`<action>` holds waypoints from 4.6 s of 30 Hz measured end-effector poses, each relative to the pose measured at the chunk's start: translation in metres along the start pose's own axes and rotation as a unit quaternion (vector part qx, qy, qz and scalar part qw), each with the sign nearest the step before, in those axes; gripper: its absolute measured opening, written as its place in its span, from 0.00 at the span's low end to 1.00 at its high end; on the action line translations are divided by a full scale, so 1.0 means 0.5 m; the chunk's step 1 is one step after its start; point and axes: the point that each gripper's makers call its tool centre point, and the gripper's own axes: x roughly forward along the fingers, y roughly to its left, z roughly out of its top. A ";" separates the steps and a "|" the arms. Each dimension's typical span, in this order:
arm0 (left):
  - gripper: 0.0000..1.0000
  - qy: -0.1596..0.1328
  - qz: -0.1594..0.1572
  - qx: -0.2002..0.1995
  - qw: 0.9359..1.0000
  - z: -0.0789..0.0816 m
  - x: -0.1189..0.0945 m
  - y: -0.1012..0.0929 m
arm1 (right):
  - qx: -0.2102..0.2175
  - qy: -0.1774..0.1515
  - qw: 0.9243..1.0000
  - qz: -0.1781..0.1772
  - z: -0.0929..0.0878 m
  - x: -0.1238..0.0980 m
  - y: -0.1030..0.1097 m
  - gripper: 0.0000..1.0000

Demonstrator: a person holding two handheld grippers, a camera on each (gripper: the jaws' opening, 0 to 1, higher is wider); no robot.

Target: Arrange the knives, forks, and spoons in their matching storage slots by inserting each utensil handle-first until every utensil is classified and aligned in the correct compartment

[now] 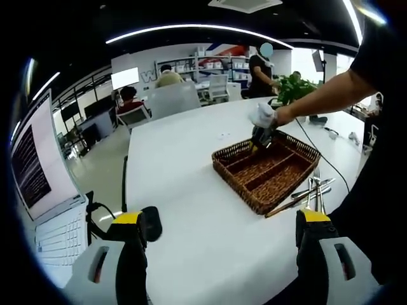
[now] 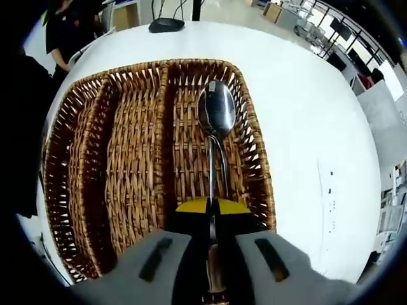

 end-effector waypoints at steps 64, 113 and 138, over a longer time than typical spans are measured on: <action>1.00 -0.053 -0.049 0.012 0.997 0.077 0.049 -0.086 | 0.136 -0.170 0.964 -0.150 -0.009 -0.262 0.030 0.83; 0.99 -0.073 -0.050 0.016 0.996 0.076 0.045 -0.225 | 0.342 -0.257 0.867 -0.255 -0.216 -0.536 0.387 1.00; 0.96 -0.035 -0.080 0.087 0.992 0.098 0.070 -0.235 | 0.345 -0.273 0.858 -0.265 -0.241 -0.560 0.360 1.00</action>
